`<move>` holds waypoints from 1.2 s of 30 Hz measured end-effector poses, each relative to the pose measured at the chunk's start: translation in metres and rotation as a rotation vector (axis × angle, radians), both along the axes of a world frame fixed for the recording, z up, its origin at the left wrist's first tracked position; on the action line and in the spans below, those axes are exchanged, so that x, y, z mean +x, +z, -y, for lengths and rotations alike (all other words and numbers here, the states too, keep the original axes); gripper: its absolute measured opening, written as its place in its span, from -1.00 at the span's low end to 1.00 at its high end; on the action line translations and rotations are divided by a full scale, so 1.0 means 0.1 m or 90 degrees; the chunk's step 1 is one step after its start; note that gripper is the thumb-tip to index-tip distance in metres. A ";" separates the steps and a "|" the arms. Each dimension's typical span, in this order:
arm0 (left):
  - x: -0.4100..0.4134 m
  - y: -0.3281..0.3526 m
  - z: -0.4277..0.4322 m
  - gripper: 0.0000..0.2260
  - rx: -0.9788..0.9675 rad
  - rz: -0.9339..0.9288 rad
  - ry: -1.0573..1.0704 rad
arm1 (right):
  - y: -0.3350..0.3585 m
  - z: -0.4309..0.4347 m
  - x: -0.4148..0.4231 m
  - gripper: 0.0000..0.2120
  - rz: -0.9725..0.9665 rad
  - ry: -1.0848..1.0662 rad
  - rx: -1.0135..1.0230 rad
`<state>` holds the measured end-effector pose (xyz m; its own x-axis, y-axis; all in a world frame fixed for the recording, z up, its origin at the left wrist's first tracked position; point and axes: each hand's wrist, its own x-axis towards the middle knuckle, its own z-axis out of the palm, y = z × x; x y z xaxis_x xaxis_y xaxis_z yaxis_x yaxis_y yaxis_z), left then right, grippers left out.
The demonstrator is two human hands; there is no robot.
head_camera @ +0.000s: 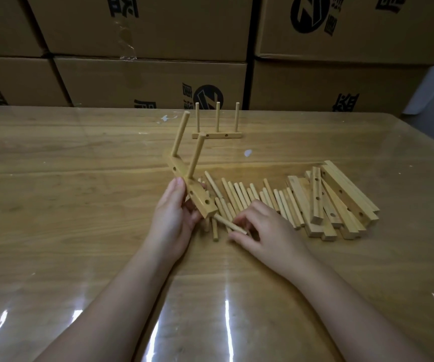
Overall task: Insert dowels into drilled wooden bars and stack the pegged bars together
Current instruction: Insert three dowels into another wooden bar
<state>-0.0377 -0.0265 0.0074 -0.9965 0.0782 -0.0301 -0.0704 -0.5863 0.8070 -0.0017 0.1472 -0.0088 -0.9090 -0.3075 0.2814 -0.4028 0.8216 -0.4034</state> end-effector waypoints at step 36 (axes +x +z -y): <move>0.01 -0.03 0.00 -0.75 -0.105 0.021 0.030 | 0.05 0.07 0.05 -0.74 -0.078 0.062 -0.235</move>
